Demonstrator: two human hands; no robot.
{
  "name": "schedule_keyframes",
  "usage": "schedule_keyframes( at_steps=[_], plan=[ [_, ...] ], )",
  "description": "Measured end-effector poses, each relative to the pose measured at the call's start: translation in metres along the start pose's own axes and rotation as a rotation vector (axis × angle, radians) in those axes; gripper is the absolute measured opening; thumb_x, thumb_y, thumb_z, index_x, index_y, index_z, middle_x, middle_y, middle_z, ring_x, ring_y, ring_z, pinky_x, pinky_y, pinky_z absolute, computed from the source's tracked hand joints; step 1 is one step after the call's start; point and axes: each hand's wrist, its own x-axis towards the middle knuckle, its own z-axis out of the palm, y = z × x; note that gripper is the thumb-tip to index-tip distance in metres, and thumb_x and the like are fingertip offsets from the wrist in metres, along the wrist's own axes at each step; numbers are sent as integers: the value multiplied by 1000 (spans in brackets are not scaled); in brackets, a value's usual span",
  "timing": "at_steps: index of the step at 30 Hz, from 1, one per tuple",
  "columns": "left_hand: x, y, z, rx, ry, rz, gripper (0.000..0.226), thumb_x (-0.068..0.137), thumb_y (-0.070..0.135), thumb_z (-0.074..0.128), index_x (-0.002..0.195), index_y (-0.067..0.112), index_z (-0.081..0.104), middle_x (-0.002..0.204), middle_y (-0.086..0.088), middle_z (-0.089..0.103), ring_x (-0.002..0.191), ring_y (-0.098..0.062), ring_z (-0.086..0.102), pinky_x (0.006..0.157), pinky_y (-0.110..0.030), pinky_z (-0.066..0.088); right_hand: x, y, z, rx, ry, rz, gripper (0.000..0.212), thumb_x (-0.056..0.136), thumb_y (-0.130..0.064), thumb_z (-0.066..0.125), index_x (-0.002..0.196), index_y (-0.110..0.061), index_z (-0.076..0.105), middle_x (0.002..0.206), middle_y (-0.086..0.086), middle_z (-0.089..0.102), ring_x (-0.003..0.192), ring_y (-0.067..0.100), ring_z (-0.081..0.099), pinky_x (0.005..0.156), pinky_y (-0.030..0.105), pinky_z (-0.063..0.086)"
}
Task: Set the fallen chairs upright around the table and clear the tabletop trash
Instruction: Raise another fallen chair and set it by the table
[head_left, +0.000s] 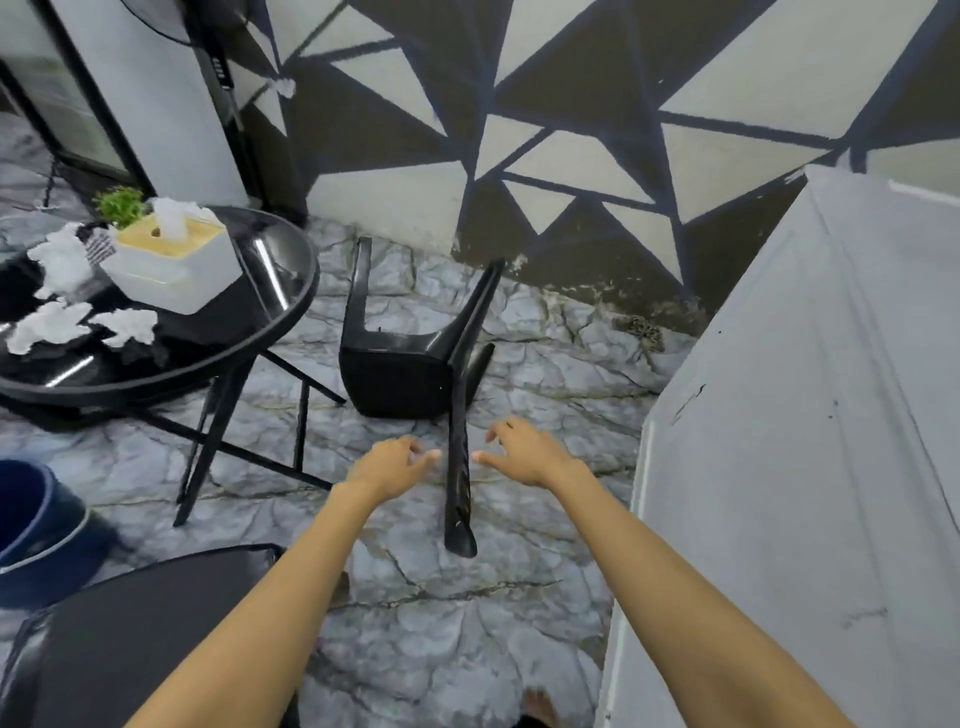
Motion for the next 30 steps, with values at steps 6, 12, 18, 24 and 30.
schedule_keyframes(
  at_steps=[6,12,18,24,30],
  plan=[
    [30,19,-13,-113,119,-182,61,88,61,38,119,11,54,119,-11,61,108,-29,57,91,-45,48,72,26,-46,-73,-66,-180,56,92,-59,35,124,-14,48,128,11,48,119,28,46,93,40,38],
    [61,19,-28,-190,162,-359,56,86,63,42,114,16,55,116,-10,64,103,-26,60,89,-41,50,139,21,-71,-163,-152,-324,61,90,-63,35,125,-15,47,126,11,47,117,28,46,96,43,40],
    [98,16,-50,-216,227,-428,57,89,57,43,121,10,53,98,-6,62,91,-21,57,83,-34,47,203,3,-92,-227,-185,-467,64,88,-66,35,126,-15,47,126,11,48,117,29,46,94,42,42],
    [117,11,-73,-252,342,-547,58,86,61,43,117,13,54,113,-9,64,103,-25,59,86,-36,49,258,-17,-115,-298,-213,-634,62,89,-64,36,127,-16,47,130,11,47,119,28,46,96,42,42],
    [145,23,-67,-336,532,-679,52,87,57,46,108,11,57,97,-4,62,97,-25,61,81,-36,50,317,-35,-127,-381,-293,-868,62,90,-62,39,129,-15,46,133,11,48,122,27,46,96,41,40]
  ],
)
